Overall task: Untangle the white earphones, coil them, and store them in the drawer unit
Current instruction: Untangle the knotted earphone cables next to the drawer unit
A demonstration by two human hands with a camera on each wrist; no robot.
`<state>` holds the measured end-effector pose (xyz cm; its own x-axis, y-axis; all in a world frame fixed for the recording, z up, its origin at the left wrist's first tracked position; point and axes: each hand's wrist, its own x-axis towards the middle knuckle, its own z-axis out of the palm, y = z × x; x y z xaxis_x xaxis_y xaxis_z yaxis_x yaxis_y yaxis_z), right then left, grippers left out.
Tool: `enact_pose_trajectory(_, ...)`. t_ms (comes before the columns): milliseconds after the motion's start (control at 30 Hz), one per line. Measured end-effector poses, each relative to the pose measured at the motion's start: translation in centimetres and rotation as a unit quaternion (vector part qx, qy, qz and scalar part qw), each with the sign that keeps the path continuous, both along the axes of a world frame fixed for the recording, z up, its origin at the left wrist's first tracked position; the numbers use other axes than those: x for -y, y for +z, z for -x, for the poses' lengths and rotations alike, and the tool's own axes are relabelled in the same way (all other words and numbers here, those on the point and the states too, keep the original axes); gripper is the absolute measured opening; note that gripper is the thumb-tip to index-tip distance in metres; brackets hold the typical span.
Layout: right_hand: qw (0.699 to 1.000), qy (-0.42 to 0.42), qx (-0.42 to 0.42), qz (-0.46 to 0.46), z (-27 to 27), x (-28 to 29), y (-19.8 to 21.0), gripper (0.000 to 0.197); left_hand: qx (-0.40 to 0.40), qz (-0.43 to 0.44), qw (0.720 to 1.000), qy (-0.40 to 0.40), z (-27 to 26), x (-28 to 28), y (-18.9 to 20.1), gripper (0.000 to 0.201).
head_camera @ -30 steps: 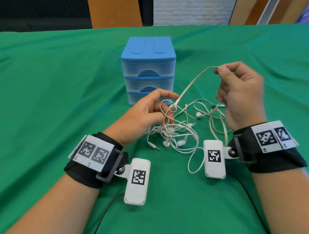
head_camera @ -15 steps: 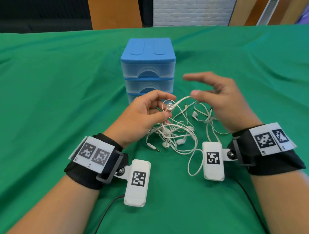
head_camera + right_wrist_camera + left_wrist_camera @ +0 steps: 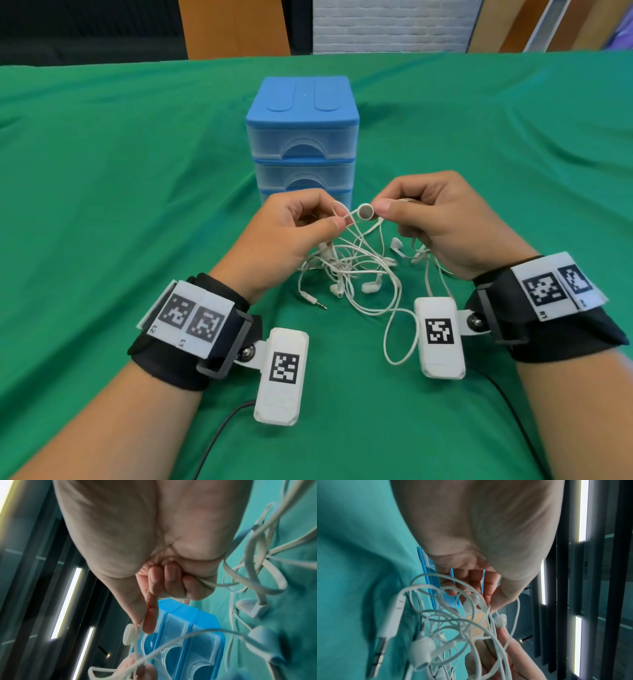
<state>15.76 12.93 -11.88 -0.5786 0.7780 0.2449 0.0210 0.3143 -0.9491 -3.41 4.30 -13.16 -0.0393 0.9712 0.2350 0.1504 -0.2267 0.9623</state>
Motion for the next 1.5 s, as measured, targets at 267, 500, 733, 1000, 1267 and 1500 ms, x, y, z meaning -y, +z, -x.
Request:
enact_pose_trajectory(267,0.999,-0.006,-0.016,0.034,0.1,-0.2,0.1,0.019,0.028,-0.025,0.999,0.013,0.1,0.1,0.1,0.027)
enact_pose_trajectory(500,1.0,0.019,-0.01,0.003,0.6,0.3,0.2,0.018,0.006,-0.02,0.999,0.024,-0.3,0.2,0.6,0.021)
enact_pose_trajectory(733,0.996,0.058,0.054,-0.05,0.5,0.6,0.1,0.011,0.012,-0.08,0.996,0.043,-0.3,0.0,0.5,0.009)
enact_pose_trajectory(1000,0.997,-0.023,0.062,-0.034,1.0,0.0,-0.3,0.015,-0.016,-0.072,0.997,-0.016,-0.6,0.5,1.0,0.014)
enact_pose_trajectory(1267,0.981,-0.181,-0.052,-0.036,0.5,-1.1,-0.2,0.012,-0.056,-0.029,0.998,0.032,0.4,0.1,0.4,0.012)
enact_pose_trajectory(1500,0.977,-0.205,0.026,-0.055,-1.0,-2.0,-0.1,0.009,-0.177,0.084,0.98,-0.027,0.7,0.4,-0.1,0.02)
